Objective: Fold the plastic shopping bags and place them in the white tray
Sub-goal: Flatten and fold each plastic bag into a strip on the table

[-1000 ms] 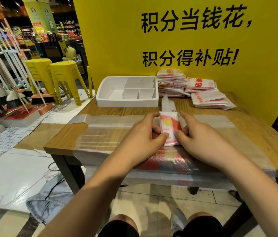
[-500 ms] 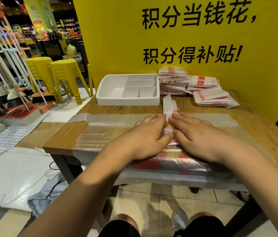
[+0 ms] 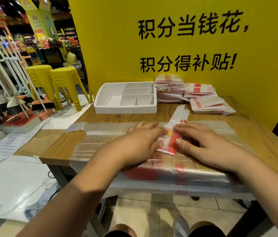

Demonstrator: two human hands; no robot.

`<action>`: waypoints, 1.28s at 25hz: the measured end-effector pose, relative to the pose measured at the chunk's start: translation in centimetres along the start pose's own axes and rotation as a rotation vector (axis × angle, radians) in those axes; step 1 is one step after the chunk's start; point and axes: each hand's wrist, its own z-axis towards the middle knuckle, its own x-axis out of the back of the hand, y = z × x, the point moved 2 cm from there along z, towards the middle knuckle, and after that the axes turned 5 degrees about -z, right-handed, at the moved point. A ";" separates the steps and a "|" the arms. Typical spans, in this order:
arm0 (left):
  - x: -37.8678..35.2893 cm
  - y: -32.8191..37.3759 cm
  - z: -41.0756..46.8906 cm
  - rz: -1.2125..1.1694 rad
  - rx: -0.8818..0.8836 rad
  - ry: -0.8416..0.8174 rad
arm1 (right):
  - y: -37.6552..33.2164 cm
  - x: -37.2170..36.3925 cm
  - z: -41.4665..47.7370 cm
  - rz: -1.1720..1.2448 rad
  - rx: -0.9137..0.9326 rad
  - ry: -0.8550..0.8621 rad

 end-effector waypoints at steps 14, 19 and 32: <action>-0.5 -0.6 -1.8 0.070 -0.085 0.218 | -1.0 1.5 0.6 -0.221 0.131 0.000; -1.5 -1.0 -1.3 0.006 -0.057 0.242 | -0.9 0.4 1.1 -0.118 0.162 0.051; -2.6 0.1 -1.8 0.020 0.013 0.001 | 1.7 1.7 -2.7 -0.108 -0.055 -0.215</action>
